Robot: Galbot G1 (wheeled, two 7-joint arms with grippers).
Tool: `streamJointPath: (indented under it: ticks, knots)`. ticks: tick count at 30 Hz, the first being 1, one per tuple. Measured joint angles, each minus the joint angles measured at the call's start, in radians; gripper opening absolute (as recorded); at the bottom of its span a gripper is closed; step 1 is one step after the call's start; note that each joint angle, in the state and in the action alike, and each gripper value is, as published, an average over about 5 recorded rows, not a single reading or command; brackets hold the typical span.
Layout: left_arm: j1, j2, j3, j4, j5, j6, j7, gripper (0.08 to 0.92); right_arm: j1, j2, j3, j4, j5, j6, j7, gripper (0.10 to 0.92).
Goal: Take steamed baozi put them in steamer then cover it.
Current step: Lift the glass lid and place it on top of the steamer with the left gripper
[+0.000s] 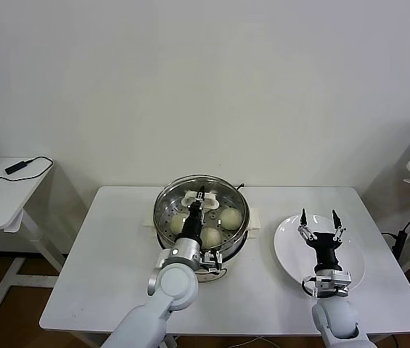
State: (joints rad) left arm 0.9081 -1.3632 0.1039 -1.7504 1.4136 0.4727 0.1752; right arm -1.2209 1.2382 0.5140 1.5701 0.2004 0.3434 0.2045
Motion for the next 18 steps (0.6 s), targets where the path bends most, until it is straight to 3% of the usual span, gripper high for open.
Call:
streamJointPath:
  ticks: [18]
  knots:
    - [0.007,0.005,0.003,-0.021,-0.027,0.003,0.017,0.187,0.005,0.008,-0.003,-0.009,-0.006,0.003,0.000,0.823]
